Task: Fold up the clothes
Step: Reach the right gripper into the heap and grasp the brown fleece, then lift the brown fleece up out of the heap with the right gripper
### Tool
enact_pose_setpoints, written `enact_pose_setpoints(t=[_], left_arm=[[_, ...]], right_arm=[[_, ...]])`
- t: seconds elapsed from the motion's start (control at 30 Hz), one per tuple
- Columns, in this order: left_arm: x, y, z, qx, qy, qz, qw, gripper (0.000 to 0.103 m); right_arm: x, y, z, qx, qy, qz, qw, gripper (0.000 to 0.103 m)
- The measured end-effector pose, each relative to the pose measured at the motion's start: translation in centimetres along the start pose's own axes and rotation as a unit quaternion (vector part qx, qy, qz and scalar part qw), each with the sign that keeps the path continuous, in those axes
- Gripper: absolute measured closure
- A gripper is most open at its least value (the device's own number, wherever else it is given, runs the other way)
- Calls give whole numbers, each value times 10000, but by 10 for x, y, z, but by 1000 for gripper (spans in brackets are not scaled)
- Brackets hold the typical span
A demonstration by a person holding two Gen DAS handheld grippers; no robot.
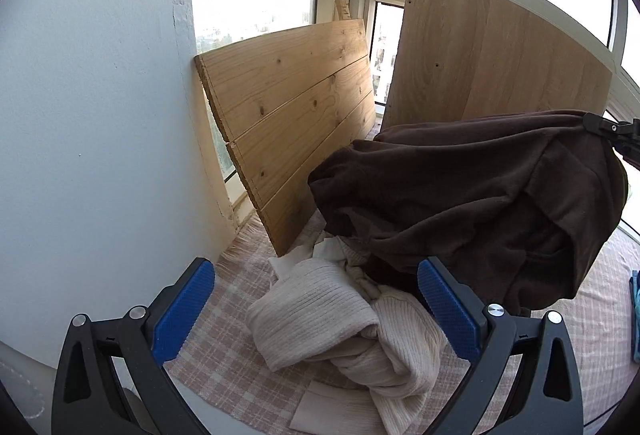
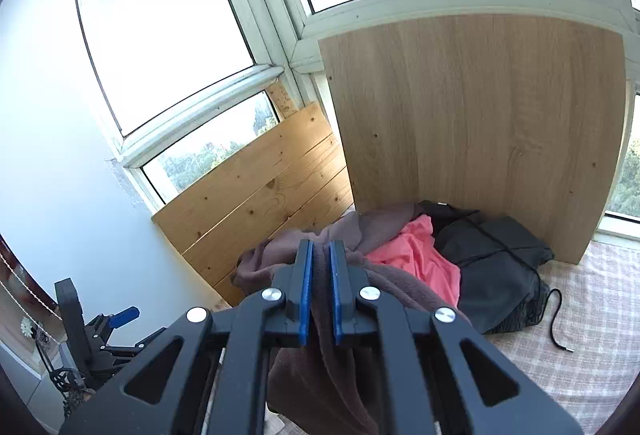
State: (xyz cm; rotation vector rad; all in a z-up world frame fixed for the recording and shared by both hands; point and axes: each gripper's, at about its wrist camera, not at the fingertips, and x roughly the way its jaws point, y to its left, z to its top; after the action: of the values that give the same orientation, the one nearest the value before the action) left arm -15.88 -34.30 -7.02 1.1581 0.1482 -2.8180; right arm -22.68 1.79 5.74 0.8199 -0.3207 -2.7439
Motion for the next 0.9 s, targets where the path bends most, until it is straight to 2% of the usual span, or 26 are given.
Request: enact_pose_setpoints(t=[0.07,0.17,0.2,0.27,0.33,0.37,0.4,0.43,0.5,0.67,0.8,0.9], left_arm=[[-4,-1,2,25,-56,-16,10000,1],[-7,-6,7,89,-135,-59,9999,1],[-7,-9,8,114,-150,-83,9998,1],[-6,-14,10,154,-155,-162,9996,1],[-5,-20,10,215,-153,-253,9993,1],[-3,-24,9,274,-144,-279,9991,1],[-1,-29,9,355,-124,-294,9989,1],[2,-33,8,432,-97,-303,9986,1],[8,-42,6,559,-20,-322,9979,1],[15,-55,1,839,92,-369,9957,1],[12,-55,-3,966,107,-314,9948,1],[10,-48,-9,1018,121,-221,9945,1]], right_arm=[[-42,-11,11,90,-348,-84,9993,103],[-129,-33,19,118,-1234,-648,9902,103],[-147,-42,19,83,-1162,-965,9885,103],[-156,-61,5,78,-704,-1576,9850,103],[-140,-80,-21,66,-75,-2131,9770,98],[-125,-85,-36,73,247,-2254,9739,96],[-106,-88,-53,131,518,-2156,9750,89],[-87,-92,-70,196,782,-2028,9759,76],[-44,-90,-102,255,1152,-1642,9793,57],[70,-83,-160,-8,1866,-1323,9735,56],[111,-92,-187,-328,2221,-1497,9629,56],[135,-95,-194,-441,2540,-1401,9560,56]])
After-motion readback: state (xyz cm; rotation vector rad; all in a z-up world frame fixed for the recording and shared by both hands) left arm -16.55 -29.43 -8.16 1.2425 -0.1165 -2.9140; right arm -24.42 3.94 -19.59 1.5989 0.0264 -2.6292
